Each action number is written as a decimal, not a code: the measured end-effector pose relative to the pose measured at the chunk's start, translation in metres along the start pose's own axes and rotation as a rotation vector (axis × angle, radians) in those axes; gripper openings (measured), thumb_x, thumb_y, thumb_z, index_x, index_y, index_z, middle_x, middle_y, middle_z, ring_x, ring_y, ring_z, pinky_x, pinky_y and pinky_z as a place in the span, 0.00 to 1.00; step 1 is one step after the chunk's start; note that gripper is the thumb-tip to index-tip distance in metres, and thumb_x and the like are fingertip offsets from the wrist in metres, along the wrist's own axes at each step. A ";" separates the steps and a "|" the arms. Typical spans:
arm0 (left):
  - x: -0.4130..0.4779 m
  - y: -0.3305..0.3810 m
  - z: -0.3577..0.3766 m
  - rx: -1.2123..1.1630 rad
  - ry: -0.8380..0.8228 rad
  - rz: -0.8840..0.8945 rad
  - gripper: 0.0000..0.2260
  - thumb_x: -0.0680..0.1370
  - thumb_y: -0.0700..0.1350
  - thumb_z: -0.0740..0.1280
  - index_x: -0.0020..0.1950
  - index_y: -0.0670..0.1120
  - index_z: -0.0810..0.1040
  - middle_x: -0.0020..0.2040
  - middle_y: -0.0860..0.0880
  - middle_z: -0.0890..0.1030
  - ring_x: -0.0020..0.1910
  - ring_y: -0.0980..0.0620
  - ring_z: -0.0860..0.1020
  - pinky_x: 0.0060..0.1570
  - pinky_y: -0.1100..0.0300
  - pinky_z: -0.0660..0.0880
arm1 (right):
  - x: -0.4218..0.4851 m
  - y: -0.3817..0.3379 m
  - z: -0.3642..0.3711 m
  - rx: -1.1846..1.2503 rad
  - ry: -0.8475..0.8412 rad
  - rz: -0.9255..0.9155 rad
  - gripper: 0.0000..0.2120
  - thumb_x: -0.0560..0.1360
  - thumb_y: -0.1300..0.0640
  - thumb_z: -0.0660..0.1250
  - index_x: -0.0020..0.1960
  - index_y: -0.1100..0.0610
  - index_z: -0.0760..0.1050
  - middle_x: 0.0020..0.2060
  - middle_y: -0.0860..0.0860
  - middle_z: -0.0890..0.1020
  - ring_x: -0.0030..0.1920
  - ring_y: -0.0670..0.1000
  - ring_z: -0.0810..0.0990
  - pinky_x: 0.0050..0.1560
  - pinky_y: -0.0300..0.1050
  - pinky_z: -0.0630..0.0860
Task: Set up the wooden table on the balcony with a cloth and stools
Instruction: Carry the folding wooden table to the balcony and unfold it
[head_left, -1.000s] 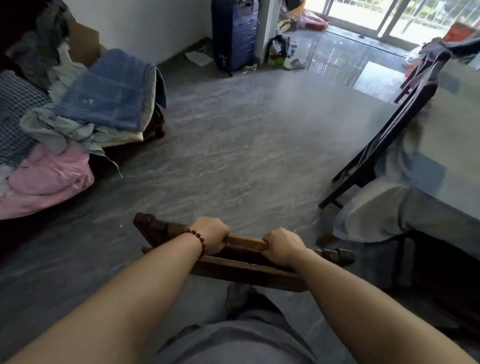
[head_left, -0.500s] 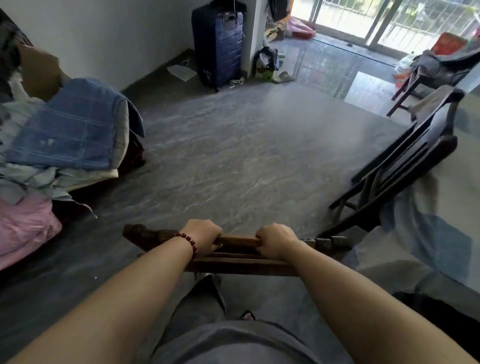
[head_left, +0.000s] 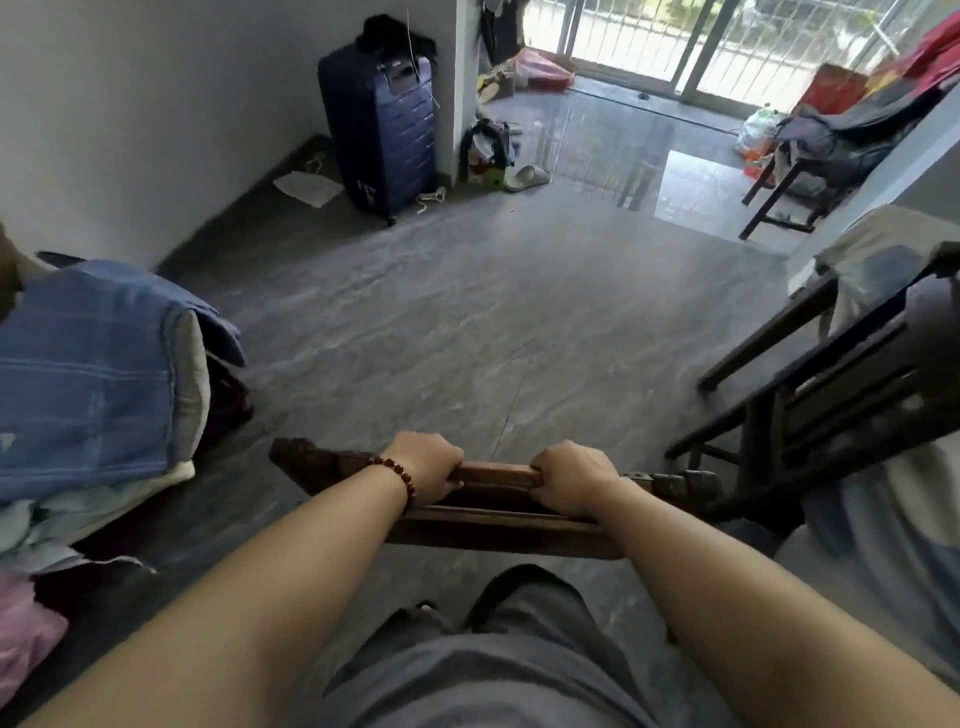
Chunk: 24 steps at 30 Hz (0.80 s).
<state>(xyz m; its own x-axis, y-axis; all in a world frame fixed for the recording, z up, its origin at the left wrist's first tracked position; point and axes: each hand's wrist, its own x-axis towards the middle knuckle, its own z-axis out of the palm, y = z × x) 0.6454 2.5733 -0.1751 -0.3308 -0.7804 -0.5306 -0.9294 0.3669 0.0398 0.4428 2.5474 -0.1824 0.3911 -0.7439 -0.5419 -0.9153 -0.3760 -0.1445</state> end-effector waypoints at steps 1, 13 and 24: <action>0.010 -0.009 -0.007 0.012 -0.001 0.011 0.14 0.80 0.54 0.58 0.58 0.46 0.74 0.58 0.46 0.78 0.57 0.44 0.77 0.47 0.54 0.73 | 0.012 0.002 -0.006 0.007 0.003 0.005 0.10 0.73 0.49 0.63 0.49 0.51 0.79 0.47 0.53 0.81 0.49 0.57 0.80 0.44 0.43 0.71; 0.180 -0.119 -0.099 0.078 -0.072 0.036 0.11 0.78 0.48 0.60 0.59 0.47 0.73 0.59 0.46 0.77 0.58 0.43 0.76 0.51 0.52 0.73 | 0.190 0.053 -0.095 0.144 -0.040 0.034 0.09 0.73 0.48 0.63 0.49 0.50 0.79 0.47 0.52 0.81 0.48 0.56 0.80 0.46 0.46 0.74; 0.321 -0.212 -0.198 0.054 -0.037 0.042 0.12 0.79 0.54 0.59 0.57 0.48 0.73 0.56 0.47 0.78 0.56 0.45 0.77 0.49 0.54 0.74 | 0.333 0.103 -0.220 0.085 -0.001 0.018 0.10 0.75 0.49 0.62 0.51 0.51 0.78 0.50 0.52 0.81 0.51 0.57 0.79 0.47 0.46 0.73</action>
<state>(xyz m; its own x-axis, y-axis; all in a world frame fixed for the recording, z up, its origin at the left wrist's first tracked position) 0.7039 2.1451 -0.1864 -0.3622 -0.7449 -0.5603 -0.9042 0.4268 0.0171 0.5003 2.1393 -0.1956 0.3745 -0.7498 -0.5455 -0.9271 -0.3141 -0.2047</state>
